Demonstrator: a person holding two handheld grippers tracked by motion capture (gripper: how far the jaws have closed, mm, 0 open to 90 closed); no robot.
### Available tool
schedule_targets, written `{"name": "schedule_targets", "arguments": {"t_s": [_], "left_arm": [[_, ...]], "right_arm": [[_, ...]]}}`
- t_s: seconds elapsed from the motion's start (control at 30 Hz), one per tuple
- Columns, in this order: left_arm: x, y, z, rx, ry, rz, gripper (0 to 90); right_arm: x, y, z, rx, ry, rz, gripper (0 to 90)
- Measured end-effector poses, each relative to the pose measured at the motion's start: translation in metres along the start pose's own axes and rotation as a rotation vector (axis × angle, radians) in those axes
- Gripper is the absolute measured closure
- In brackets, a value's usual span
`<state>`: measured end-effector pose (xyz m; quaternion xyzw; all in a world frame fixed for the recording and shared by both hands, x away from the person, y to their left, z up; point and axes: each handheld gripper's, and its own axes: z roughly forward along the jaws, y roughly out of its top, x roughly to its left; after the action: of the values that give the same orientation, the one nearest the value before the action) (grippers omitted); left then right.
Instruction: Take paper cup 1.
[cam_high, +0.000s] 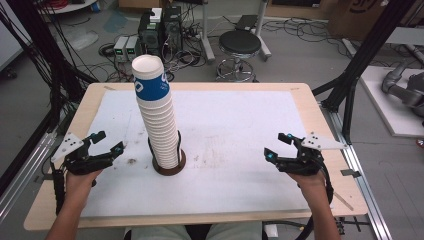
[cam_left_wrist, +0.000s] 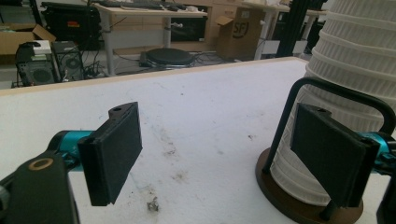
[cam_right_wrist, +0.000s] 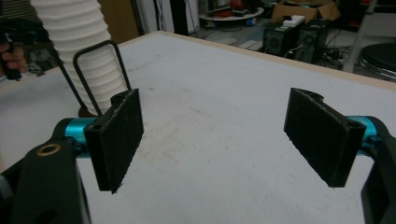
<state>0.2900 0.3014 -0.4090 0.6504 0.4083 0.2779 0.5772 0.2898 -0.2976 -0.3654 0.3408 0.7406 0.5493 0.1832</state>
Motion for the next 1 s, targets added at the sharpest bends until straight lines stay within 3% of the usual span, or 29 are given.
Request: {"name": "schedule_targets", "arguments": {"t_s": [0.13, 0.17, 0.2, 0.27, 0.3, 0.33, 0.5, 0.53, 0.73, 1.0], "left_arm": [[0.001, -0.001, 0.001, 0.001, -0.009, -0.006, 16.6], [0.000, -0.001, 0.001, -0.001, -0.015, -0.007, 16.6], [0.000, -0.001, 0.001, -0.002, -0.019, -0.005, 16.6], [-0.001, -0.001, 0.001, -0.005, -0.024, -0.004, 16.5], [-0.003, -0.002, 0.002, 0.004, -0.030, 0.002, 16.5], [-0.003, -0.002, 0.002, 0.006, -0.032, 0.004, 16.5], [-0.003, -0.003, 0.002, 0.009, -0.034, 0.007, 16.5], [-0.003, -0.003, 0.002, 0.009, -0.034, 0.007, 16.5], [-0.003, -0.003, 0.002, 0.014, -0.043, 0.007, 16.5], [-0.006, -0.004, 0.006, 0.019, -0.064, 0.011, 16.6]], "right_arm": [[0.007, 0.028, 0.012, 0.012, 0.050, -0.047, 20.4], [0.007, 0.028, 0.012, 0.012, 0.050, -0.047, 20.4], [0.011, 0.046, 0.018, 0.020, 0.095, -0.068, 20.4], [0.013, 0.053, 0.021, 0.021, 0.108, -0.075, 20.4], [0.018, 0.074, 0.028, 0.017, 0.158, -0.099, 20.3], [0.021, 0.083, 0.031, 0.017, 0.177, -0.112, 20.3], [0.032, 0.113, 0.042, 0.022, 0.206, -0.158, 20.4], [0.036, 0.128, 0.048, 0.016, 0.232, -0.169, 20.4], [0.044, 0.154, 0.058, 0.012, 0.277, -0.180, 20.3], [0.068, 0.196, 0.083, 0.016, 0.357, -0.225, 20.3]]}}
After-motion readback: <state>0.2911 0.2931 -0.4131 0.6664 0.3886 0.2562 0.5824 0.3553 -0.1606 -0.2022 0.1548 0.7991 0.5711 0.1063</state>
